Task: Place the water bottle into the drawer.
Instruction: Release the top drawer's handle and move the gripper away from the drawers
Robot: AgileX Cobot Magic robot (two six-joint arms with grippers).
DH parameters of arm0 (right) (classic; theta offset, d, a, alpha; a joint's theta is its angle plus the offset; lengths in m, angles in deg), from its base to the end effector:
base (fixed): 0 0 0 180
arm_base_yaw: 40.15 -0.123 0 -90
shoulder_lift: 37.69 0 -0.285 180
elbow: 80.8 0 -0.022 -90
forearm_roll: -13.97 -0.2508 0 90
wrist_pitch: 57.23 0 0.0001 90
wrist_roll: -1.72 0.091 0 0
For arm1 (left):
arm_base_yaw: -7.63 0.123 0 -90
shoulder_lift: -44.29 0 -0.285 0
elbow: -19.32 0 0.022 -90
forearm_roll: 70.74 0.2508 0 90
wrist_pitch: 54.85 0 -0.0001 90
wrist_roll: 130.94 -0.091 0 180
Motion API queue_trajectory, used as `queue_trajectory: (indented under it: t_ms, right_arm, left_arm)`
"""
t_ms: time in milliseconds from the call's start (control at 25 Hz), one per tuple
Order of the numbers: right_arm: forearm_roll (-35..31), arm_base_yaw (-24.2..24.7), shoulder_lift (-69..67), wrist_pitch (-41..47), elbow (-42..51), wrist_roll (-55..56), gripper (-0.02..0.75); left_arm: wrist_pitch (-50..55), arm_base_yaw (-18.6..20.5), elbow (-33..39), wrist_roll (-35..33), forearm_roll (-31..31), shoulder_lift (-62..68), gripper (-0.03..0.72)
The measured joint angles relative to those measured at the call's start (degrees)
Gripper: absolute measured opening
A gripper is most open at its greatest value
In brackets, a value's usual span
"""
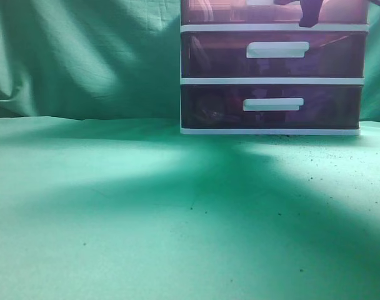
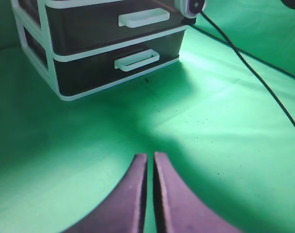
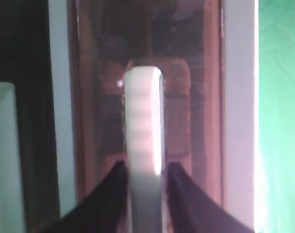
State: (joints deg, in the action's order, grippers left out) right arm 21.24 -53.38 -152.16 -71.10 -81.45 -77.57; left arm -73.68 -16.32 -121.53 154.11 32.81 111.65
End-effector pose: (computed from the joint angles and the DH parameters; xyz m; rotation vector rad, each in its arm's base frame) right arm 0.4335 0.1047 0.2853 -1.4164 1.1668 -0.8938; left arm 0.1874 -0.1144 0.3048 0.6040 1.8704 -0.5941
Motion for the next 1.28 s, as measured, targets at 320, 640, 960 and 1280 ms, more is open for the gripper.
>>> queue_trajectory:
  t_ms: [320, 640, 960, 1280]
  right_arm:
    - [-0.4, 0.0, 0.0, 3.0, -0.1, 9.7, 0.553]
    - [-0.6, -0.9, 2.2, 11.5, -0.1, 15.4, 0.545]
    - [-0.6, -1.1, 7.1, 16.1, -0.1, 24.1, 0.545]
    - [-0.9, -1.1, 12.0, 31.5, -0.1, 36.6, 0.545]
  left_arm:
    - [3.9, 0.0, 0.0, 0.0, 0.0, 0.0, 0.0]
    - [4.7, 0.0, 0.0, 0.0, 0.0, 0.0, 0.0]
    - [5.0, 0.0, 0.1, 0.0, 0.0, 0.0, 0.0]
    - [5.0, 0.0, 0.1, 0.2, 0.0, 0.0, 0.0]
